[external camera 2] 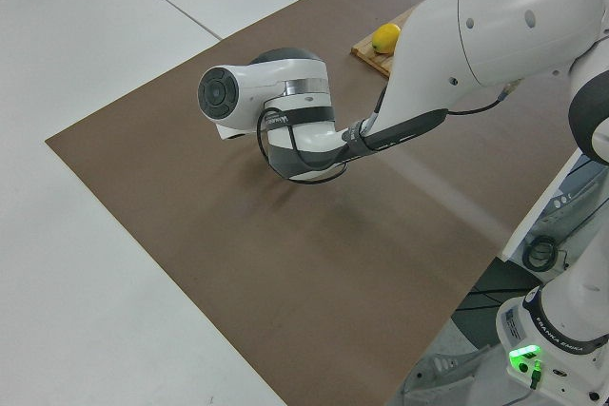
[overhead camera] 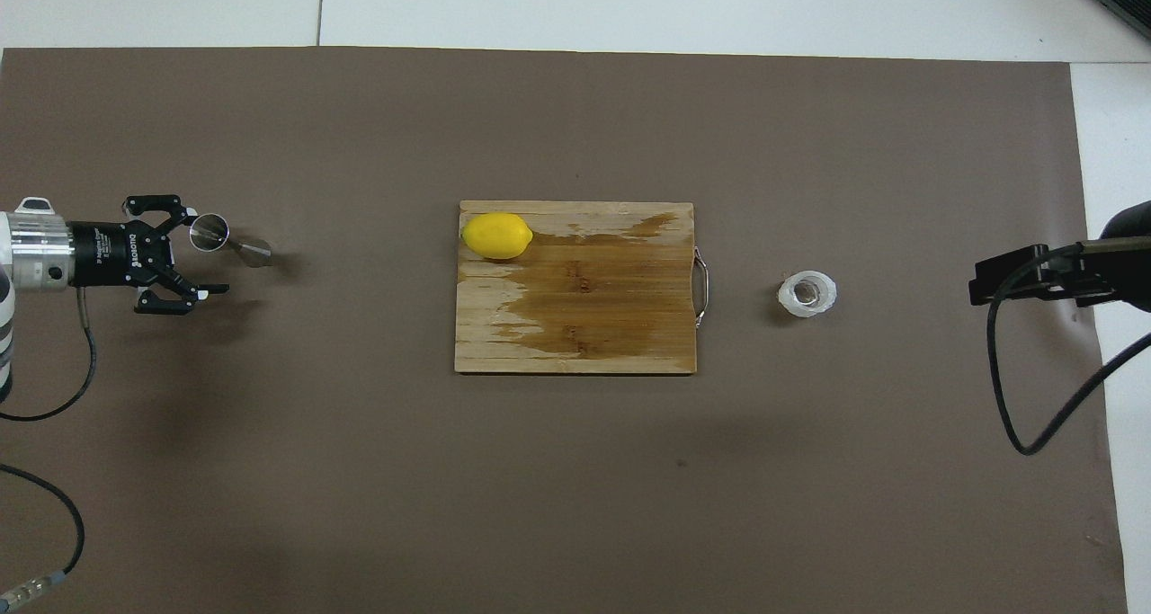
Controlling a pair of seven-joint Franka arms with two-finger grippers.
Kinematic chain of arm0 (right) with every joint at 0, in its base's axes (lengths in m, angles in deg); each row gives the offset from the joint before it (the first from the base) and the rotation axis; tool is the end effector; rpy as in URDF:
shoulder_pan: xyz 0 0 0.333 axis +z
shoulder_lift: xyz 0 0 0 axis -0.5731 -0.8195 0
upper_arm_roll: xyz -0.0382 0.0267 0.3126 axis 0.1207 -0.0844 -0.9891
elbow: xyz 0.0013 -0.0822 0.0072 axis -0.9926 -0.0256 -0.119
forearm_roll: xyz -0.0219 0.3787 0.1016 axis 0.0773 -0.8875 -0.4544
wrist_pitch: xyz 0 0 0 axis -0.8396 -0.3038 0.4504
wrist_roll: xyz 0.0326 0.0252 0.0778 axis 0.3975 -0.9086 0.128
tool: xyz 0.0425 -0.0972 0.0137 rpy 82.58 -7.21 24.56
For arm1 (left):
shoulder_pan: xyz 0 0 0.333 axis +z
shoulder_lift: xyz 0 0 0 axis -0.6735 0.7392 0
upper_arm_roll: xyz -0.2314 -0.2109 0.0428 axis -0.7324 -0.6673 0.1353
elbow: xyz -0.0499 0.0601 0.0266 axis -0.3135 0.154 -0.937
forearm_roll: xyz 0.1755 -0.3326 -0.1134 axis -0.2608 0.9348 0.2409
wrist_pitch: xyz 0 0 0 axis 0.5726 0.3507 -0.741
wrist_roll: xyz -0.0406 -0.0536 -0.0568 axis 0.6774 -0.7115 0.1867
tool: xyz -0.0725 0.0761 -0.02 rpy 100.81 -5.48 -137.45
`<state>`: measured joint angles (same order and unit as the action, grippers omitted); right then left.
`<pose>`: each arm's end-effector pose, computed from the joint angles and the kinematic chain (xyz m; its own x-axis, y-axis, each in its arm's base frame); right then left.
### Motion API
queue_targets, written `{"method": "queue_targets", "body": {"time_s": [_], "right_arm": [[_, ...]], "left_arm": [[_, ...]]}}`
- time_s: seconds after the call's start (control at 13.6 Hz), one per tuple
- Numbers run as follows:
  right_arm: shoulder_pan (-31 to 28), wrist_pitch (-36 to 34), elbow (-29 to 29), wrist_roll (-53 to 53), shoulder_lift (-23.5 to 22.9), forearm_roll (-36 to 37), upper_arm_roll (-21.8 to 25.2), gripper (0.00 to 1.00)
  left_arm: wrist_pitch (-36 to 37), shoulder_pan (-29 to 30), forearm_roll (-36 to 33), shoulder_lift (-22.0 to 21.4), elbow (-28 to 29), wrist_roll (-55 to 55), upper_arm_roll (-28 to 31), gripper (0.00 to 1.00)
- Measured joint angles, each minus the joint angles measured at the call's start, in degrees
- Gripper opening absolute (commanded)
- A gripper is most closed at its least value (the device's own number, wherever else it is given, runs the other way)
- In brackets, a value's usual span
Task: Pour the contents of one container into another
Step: 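Open the left gripper and move it toward the small metal cup, then close the left gripper around the small metal cup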
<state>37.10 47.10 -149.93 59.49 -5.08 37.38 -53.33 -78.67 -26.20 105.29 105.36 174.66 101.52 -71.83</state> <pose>0.5281 0.0160 0.6328 0.9980 -0.0369 -0.0506 -0.0374 -0.9993 -0.0089 0.6023 0.1198 0.2883 -0.1120 0.7103 -0.6950 0.9851 0.1711 0.0161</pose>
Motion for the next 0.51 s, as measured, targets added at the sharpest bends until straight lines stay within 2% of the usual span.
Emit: {"method": "queue_targets", "body": {"time_s": [0.51], "right_arm": [[0.00, 0.00, 0.00, 0.00, 0.00, 0.00, 0.00, 1.00]], "left_arm": [[-3.69, -0.19, 5.90, -0.55, 2.34, -0.36, -0.68, 1.00]]}}
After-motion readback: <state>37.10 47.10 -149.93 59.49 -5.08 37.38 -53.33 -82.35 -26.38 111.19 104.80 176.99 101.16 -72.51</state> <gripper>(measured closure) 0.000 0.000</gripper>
